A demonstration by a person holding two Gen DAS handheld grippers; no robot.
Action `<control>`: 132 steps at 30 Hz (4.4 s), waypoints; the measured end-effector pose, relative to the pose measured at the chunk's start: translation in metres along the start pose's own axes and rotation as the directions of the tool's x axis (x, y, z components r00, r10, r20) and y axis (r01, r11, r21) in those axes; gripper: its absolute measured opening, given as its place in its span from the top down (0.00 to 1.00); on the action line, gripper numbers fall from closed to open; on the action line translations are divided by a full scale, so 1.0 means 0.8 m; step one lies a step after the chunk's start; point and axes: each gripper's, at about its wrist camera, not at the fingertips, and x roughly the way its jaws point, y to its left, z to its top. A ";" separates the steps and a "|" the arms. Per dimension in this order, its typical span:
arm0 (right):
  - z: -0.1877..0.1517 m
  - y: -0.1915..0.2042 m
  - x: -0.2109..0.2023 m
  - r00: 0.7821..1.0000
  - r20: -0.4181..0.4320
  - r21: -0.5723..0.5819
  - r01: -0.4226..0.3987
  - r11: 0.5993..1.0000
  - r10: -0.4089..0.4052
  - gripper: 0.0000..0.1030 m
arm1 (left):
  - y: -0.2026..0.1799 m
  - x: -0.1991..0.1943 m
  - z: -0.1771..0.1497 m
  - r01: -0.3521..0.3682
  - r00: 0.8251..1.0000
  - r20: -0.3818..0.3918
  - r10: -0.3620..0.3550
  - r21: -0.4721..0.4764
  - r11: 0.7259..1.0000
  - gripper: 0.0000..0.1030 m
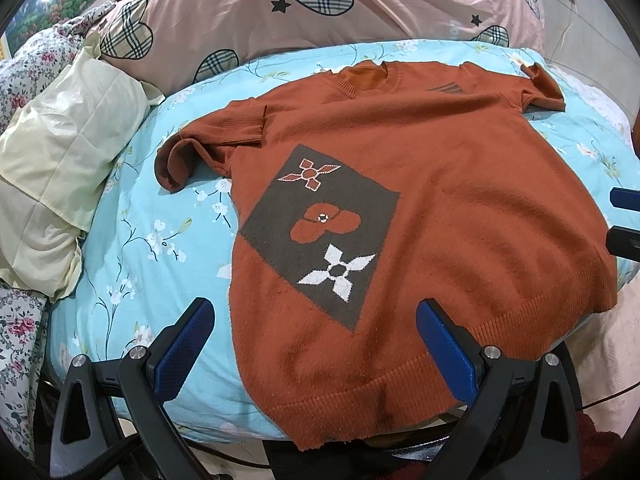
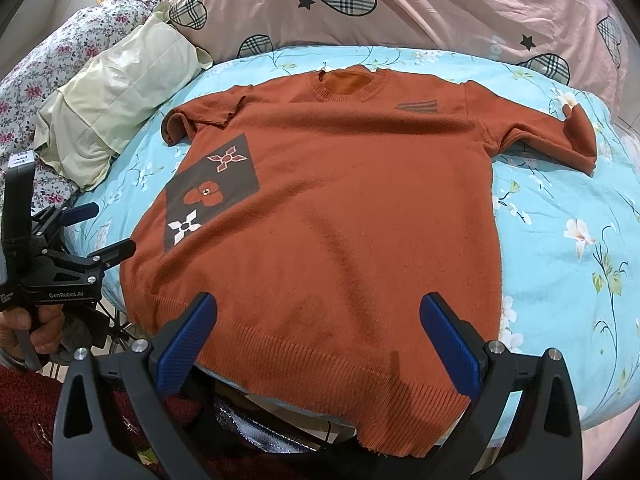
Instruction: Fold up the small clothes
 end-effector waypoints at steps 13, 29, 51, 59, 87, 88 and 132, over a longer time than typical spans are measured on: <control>0.007 -0.015 0.003 1.000 -0.003 0.030 -0.009 0.999 0.009 0.02 | 0.001 0.014 0.006 0.031 0.999 -0.025 -0.031 -0.003 1.000 0.02; 0.031 -0.149 -0.002 0.996 0.085 0.288 -0.017 0.957 -0.008 0.02 | 0.000 0.051 0.033 0.066 0.996 -0.059 -0.068 -0.037 0.997 0.02; 0.141 -0.558 0.038 0.928 0.332 0.761 -0.159 0.629 -0.167 0.46 | -0.039 0.112 0.065 0.099 0.984 -0.146 -0.101 -0.016 0.995 0.02; 0.198 -0.612 0.124 0.975 0.199 0.746 -0.086 0.661 -0.097 0.46 | -0.046 0.147 0.078 0.088 0.974 -0.208 -0.087 -0.006 0.996 0.02; 0.289 -0.090 0.221 0.993 0.094 0.148 -0.092 0.985 0.078 0.77 | 0.029 0.117 0.060 0.114 0.986 -0.102 -0.129 -0.144 0.983 0.02; 0.283 -0.084 0.221 0.988 0.090 0.144 -0.136 0.980 0.124 0.73 | 0.033 0.118 0.058 0.113 0.986 -0.105 -0.129 -0.153 0.982 0.02; 0.280 -0.066 0.295 0.977 -0.169 -0.173 -0.158 0.972 0.129 0.95 | 0.037 0.190 0.135 0.275 0.947 -0.081 -0.310 -0.295 0.915 0.02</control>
